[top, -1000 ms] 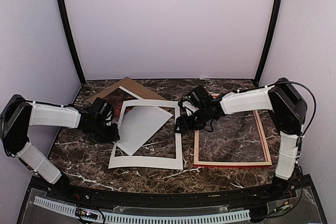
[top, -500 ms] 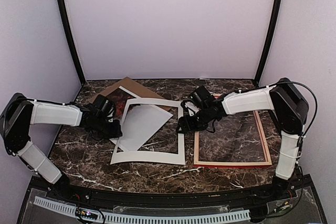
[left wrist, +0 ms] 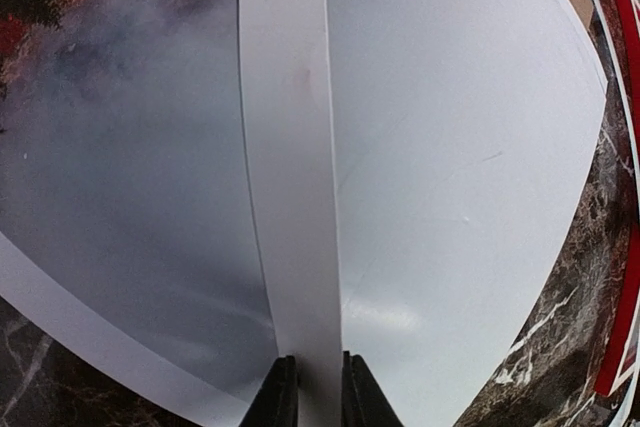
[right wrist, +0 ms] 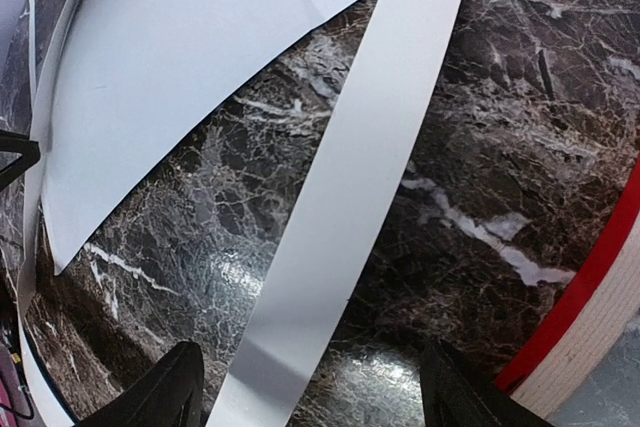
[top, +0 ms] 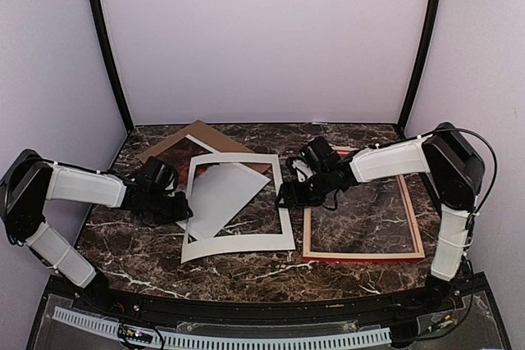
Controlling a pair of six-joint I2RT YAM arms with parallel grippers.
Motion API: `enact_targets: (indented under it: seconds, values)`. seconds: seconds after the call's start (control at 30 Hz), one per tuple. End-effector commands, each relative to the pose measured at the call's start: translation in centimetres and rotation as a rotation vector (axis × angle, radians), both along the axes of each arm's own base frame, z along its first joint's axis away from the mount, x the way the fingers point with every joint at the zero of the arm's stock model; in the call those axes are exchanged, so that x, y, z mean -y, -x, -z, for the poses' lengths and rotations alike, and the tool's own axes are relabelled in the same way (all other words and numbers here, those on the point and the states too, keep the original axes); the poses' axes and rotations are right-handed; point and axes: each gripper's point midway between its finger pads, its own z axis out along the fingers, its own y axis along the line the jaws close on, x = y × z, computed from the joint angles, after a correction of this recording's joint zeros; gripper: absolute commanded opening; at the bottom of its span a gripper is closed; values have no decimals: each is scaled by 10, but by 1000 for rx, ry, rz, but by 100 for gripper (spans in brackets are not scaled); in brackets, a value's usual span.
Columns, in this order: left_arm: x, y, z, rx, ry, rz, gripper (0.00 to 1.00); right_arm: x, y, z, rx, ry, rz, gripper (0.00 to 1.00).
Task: Put the photo into the frame
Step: Pick up the mat board from the photo.
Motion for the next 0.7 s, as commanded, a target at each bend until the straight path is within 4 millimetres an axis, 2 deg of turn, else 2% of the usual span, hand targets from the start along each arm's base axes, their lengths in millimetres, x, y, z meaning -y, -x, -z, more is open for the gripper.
enact_targets:
  seconds: [0.0, 0.37, 0.67]
  values:
    - [11, -2, -10, 38, 100, -22, 17, -1, 1, -8, -6, -51, 21, 75]
    - [12, -2, -13, 58, 135, -43, 17, -5, 4, -9, -31, -104, 18, 71]
    - [8, 0, -8, 57, 120, -52, 17, -8, 4, -20, -45, -195, 15, 49]
